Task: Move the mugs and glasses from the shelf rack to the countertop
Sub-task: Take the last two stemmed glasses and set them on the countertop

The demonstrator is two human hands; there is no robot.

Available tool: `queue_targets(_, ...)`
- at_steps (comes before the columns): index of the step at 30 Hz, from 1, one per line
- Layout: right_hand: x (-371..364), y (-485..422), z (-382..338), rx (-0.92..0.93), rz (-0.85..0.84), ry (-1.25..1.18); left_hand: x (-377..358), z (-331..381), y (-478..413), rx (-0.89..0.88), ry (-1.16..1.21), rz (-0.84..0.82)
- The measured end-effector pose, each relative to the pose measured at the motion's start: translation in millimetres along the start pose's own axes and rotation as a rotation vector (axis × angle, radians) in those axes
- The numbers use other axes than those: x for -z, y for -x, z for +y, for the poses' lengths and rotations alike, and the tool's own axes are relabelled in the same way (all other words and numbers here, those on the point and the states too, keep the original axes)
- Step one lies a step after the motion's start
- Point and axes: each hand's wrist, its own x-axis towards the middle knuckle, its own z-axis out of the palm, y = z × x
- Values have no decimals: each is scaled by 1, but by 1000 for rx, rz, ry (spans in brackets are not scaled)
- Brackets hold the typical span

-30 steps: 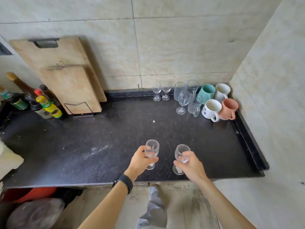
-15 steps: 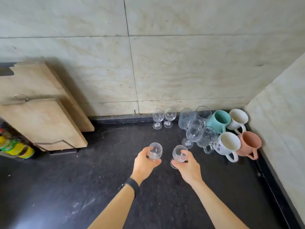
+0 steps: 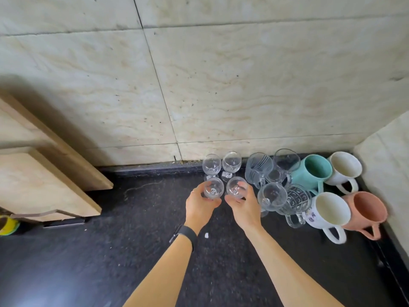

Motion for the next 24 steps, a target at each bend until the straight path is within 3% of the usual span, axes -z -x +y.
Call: queue_targets(24,-8,-19,-5,-88,16,-1,-7,3,-16,-17,22,10)
